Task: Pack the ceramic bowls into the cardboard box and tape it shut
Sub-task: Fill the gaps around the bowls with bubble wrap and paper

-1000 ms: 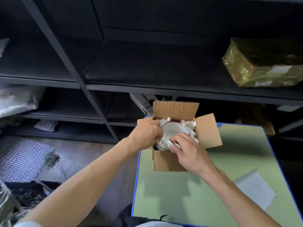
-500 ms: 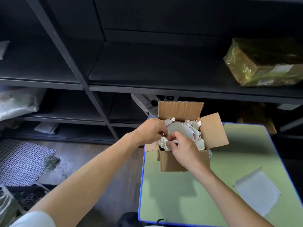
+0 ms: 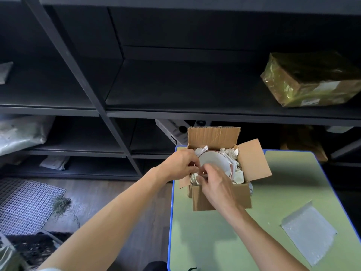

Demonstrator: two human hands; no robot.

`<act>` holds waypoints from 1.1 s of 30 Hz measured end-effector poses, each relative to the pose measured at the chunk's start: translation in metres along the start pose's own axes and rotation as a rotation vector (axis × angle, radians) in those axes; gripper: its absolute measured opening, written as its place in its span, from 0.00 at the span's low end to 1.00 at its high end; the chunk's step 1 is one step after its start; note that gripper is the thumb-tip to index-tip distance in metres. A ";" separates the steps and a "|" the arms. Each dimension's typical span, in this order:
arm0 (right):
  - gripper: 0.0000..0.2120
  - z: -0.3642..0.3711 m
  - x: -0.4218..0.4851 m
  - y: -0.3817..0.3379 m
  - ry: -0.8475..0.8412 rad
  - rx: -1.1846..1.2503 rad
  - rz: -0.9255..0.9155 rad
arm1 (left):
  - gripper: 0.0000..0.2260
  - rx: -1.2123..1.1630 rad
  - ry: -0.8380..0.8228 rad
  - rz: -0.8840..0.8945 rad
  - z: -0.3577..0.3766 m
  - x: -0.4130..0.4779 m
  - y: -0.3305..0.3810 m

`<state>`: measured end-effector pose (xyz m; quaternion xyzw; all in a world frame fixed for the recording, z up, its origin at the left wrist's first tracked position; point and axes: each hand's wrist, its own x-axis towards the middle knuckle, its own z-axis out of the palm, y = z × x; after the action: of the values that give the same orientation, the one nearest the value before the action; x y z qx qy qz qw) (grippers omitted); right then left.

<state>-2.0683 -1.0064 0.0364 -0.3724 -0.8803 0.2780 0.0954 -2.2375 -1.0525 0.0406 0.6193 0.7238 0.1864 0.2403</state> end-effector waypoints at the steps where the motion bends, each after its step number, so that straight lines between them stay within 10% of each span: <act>1: 0.07 -0.002 -0.001 0.002 -0.003 0.047 0.017 | 0.05 0.003 -0.002 0.003 0.000 -0.001 -0.001; 19: 0.01 -0.011 0.003 0.013 -0.065 0.103 0.056 | 0.05 -0.060 0.052 -0.094 0.011 -0.011 0.004; 33: 0.15 0.004 -0.021 0.012 0.062 -0.307 -0.347 | 0.05 -0.074 0.097 -0.128 0.017 -0.011 0.005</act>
<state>-2.0478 -1.0165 0.0268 -0.2337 -0.9598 0.1087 0.1111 -2.2223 -1.0633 0.0310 0.5527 0.7653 0.2271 0.2392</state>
